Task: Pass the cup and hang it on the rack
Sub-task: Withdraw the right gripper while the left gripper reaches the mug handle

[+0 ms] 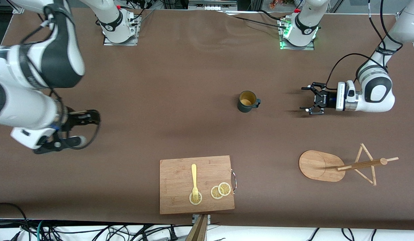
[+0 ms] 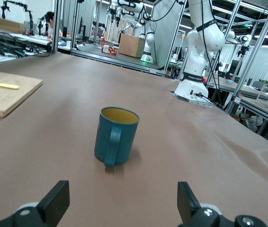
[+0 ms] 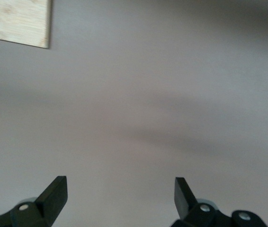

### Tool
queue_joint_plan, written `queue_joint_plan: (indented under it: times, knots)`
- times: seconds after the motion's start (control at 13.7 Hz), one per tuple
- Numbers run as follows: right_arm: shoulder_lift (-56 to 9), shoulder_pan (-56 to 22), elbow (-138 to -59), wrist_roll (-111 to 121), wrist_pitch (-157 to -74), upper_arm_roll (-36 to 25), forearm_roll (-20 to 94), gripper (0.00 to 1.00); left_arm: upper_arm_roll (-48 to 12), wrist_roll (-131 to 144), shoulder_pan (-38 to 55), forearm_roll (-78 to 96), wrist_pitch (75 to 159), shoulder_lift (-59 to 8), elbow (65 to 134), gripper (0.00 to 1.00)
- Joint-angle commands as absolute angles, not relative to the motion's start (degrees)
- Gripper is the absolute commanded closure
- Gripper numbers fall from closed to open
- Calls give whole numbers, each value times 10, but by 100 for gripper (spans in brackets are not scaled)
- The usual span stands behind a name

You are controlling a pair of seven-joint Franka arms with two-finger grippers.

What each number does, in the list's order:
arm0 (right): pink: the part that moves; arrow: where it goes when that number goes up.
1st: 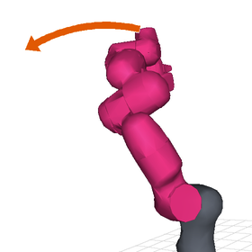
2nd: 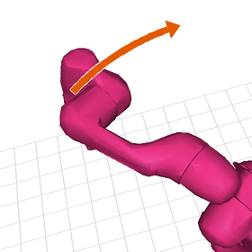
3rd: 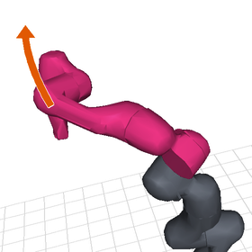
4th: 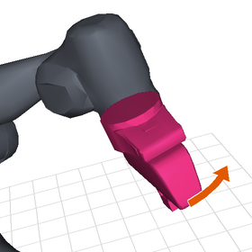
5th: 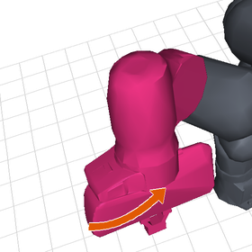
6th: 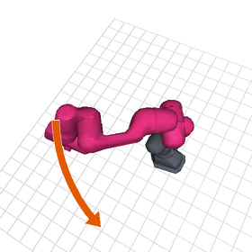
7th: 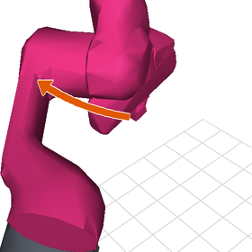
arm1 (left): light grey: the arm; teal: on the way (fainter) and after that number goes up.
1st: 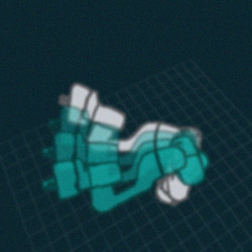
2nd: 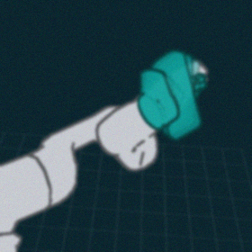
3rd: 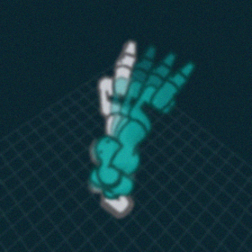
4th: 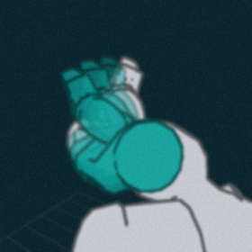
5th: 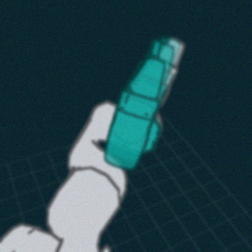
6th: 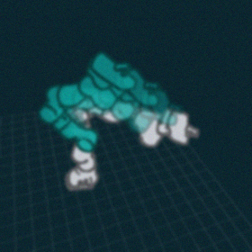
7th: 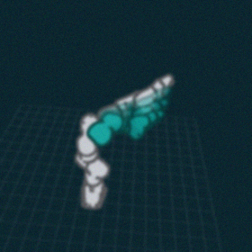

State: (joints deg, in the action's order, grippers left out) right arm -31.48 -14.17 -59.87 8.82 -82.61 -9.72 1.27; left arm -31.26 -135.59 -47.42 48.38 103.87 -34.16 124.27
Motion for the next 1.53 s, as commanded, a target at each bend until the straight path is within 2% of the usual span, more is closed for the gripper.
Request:
queue_joint_plan:
  times: [0.0,0.36,0.58,0.87,1.09,1.16,1.46]
  knots:
    - [-239,-100,-664,116,-816,-89,10,0,-314,-1439,-416,543,1088,-342,1259,0]
    - [-143,-47,-751,116,-823,-86,-14,0,-315,-1502,-352,637,1163,-386,1261,0]
    - [-80,-15,-797,116,-852,-86,-31,0,-314,-1559,-314,699,1175,-403,1271,0]
    - [-36,9,-818,116,-839,-86,-35,0,-313,-1628,-290,759,1194,-445,1272,0]
    - [-29,13,-829,126,-841,-70,-38,0,-313,-1634,-286,766,1194,-454,1272,2]
    - [-29,16,-829,134,-840,-62,-46,0,-313,-1640,-285,766,1194,-454,1272,11]
    - [-29,17,-828,131,-836,-33,-69,0,-313,-1652,-286,766,1193,-455,1272,88]
